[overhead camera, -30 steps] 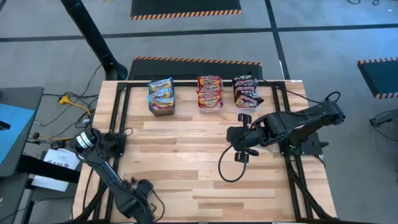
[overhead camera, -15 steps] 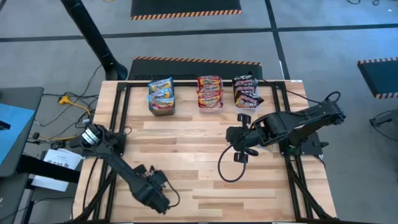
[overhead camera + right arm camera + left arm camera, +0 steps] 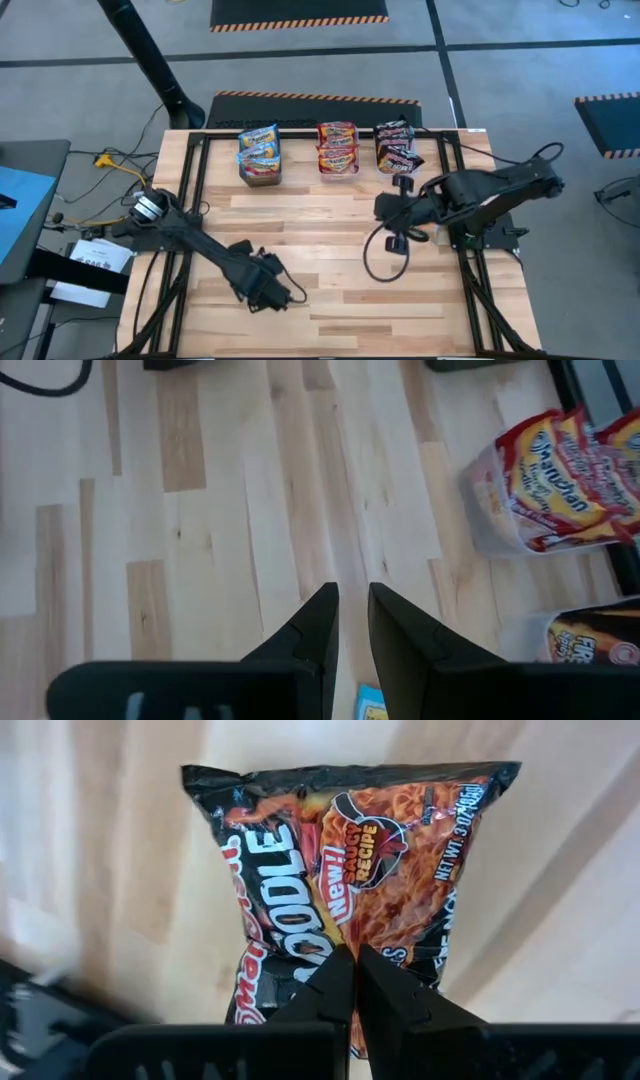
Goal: Sort Maruchan noodles
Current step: Put the black noodle pack into the right transparent bin
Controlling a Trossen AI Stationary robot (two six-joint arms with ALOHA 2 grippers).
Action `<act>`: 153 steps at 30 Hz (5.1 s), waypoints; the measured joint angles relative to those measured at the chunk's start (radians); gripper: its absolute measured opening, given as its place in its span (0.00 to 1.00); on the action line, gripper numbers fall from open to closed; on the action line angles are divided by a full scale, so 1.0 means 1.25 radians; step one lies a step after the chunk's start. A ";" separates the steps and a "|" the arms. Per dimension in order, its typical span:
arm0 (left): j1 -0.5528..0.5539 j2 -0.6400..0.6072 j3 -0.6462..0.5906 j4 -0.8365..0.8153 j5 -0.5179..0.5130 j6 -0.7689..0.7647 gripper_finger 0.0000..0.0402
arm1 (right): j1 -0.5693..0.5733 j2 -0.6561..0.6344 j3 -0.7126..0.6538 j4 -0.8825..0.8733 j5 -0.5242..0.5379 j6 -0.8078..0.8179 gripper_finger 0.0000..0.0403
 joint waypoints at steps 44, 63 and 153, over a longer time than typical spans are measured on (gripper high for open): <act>0.278 -0.246 0.001 0.079 -0.211 0.621 0.00 | -0.167 -0.144 -0.367 0.511 -0.287 0.190 0.18; 0.290 -0.494 0.001 0.085 -0.271 0.543 0.00 | -0.194 0.105 -0.371 0.929 -0.340 -0.023 0.27; 0.290 -0.557 0.001 0.082 -0.267 0.482 0.00 | -0.182 0.692 -0.017 0.987 -0.184 -0.305 0.01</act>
